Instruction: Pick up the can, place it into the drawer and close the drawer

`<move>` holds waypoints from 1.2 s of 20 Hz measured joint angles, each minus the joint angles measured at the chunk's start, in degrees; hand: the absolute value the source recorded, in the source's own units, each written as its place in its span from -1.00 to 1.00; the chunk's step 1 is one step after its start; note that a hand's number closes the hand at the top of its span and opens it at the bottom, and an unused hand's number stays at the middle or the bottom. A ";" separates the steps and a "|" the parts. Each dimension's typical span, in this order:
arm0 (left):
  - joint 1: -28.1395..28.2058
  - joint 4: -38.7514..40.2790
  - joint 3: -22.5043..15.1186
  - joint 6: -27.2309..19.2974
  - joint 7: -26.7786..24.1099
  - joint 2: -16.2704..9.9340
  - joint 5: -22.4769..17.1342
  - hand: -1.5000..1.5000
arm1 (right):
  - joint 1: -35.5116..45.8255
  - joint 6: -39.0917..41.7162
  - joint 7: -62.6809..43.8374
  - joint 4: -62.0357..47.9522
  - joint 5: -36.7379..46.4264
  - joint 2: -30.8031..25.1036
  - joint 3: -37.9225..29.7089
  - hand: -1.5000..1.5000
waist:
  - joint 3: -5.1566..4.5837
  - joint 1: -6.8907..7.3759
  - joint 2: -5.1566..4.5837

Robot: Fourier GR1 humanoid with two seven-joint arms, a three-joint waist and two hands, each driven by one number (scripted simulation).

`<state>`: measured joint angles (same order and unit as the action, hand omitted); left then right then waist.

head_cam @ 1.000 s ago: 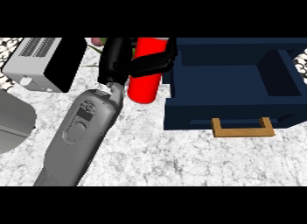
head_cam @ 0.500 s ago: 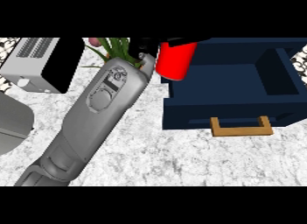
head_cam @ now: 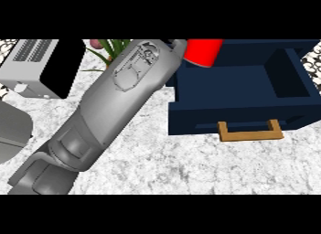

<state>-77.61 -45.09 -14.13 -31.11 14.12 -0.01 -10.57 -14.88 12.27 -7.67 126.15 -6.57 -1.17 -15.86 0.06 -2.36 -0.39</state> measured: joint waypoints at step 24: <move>-7.46 20.47 -12.84 -4.77 -11.46 0.01 -14.53 1.00 | 5.88 -0.39 0.14 -4.37 1.37 -1.18 0.29 -1.00 | 0.10 -3.06 -0.88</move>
<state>-85.06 -24.62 -26.97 -35.87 2.67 0.00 -25.10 -9.00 11.87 -7.53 121.78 -5.20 -2.35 -15.56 0.16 -5.42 -1.27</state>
